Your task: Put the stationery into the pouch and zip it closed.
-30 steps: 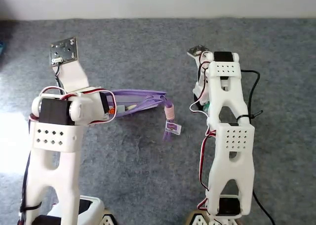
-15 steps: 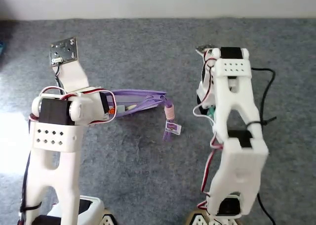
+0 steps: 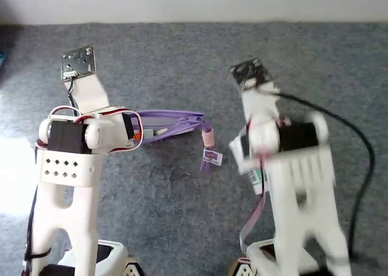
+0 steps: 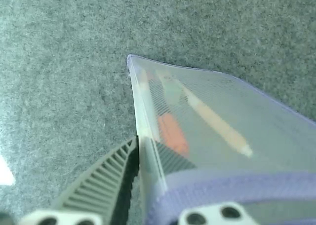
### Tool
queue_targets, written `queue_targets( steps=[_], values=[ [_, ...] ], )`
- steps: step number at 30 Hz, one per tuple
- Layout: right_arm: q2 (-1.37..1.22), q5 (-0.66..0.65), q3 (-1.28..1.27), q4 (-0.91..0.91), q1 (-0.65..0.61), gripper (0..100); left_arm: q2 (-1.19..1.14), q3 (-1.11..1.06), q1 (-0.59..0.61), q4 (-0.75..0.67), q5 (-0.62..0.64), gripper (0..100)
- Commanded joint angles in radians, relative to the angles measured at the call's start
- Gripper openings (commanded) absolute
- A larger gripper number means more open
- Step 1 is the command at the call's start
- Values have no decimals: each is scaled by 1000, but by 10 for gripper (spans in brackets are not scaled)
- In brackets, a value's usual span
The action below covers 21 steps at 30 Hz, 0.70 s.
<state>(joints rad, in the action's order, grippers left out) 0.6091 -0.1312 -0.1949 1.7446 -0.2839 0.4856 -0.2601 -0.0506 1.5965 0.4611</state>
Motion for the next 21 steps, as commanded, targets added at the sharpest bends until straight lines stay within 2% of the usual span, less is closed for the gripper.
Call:
queue_targets(
  steps=[1, 6, 10, 13, 21],
  values=[
    [240, 100, -37, -73, -119, 8, 0, -13, -6, -25, 12, 12],
    [381, 235, -41, -203, -300, 8, 0, -10, -6, -28, 12, 12],
    [414, 261, -41, -397, -404, 8, 0, -10, -6, -21, 12, 12],
    [409, 255, -74, -567, -424, 9, 0, -10, -6, -21, 12, 12],
    [364, 253, -359, -1066, -424, 9, 0, -10, -6, -26, 12, 12]
  ],
)
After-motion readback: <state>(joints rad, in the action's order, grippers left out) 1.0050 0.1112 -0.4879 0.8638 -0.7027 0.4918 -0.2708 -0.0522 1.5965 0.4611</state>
